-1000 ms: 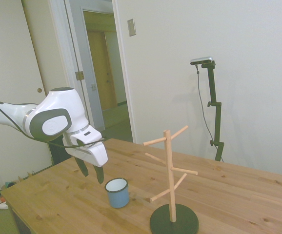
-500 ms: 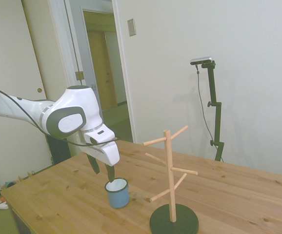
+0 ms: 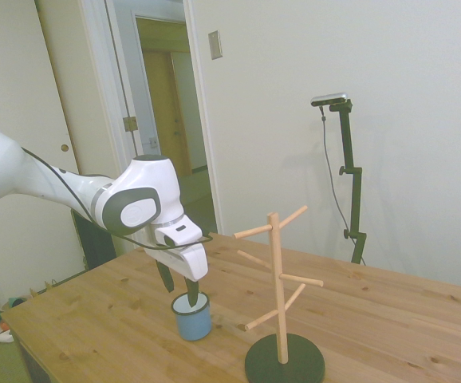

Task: Hang the mug

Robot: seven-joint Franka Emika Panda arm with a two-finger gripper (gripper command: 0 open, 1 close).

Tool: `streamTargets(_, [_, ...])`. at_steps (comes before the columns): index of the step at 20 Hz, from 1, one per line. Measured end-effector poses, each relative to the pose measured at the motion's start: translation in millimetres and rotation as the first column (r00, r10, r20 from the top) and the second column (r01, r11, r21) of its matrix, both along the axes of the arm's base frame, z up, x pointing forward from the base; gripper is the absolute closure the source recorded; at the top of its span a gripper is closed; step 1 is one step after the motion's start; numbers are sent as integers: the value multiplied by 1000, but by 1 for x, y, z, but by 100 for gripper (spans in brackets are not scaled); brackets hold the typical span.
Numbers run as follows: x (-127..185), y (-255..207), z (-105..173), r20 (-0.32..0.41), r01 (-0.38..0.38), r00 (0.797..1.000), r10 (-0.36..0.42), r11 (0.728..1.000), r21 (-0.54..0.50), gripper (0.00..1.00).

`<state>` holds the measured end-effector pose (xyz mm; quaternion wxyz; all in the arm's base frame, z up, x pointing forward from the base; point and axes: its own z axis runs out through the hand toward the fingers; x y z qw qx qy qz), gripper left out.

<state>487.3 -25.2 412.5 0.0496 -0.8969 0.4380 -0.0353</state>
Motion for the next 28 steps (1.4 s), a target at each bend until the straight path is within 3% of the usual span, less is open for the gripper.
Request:
streamTargets(2, [2,3,-9,-6,2,1000,-2,1000,-3,0])
streamTargets(3, [3,5,-12,-10,3,1000,-3,1000,-4,100])
streamTargets(15, [3,12,-24,-1,20,1000,-20,1000,-16,100])
streamTargets(28, [-1,21,-28,-31,-25,999,24,999,-46,100])
